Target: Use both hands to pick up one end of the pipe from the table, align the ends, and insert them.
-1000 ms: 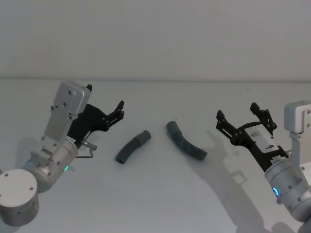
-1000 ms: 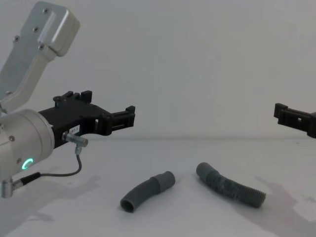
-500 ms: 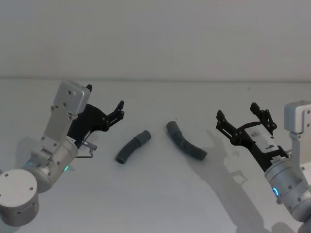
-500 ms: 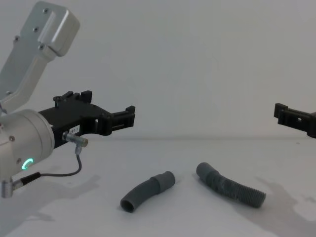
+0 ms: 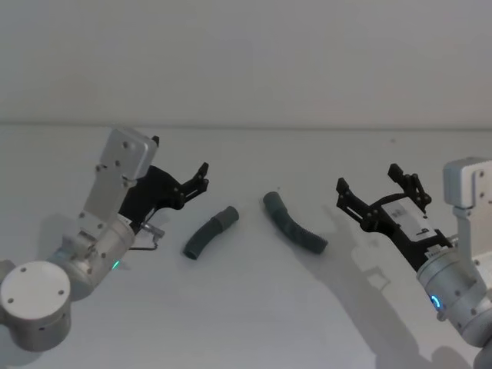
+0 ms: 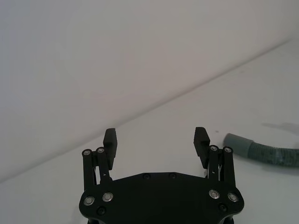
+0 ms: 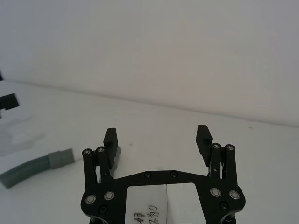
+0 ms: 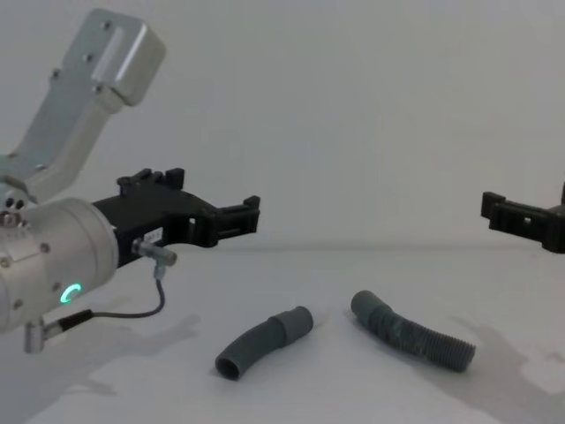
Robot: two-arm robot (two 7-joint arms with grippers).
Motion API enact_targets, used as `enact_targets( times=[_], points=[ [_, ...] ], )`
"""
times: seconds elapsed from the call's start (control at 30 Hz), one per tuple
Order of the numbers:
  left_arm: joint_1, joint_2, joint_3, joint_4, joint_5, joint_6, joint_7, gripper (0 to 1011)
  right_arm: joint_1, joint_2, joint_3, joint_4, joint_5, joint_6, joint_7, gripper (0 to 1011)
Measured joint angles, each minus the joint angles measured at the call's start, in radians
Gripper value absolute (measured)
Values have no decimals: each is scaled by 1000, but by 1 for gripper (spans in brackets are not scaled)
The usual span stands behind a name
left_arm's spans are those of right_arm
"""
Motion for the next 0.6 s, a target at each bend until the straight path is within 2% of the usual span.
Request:
enact_targets(
  times=[0.3, 0.6],
  points=[
    [-34, -33, 20, 33, -7, 60, -32, 1001, 56, 17, -17, 48, 19, 64, 75, 1002],
    [-47, -51, 27, 45, -16, 113, -51, 1001, 113, 14, -40, 93, 26, 132, 117, 1002]
  ],
)
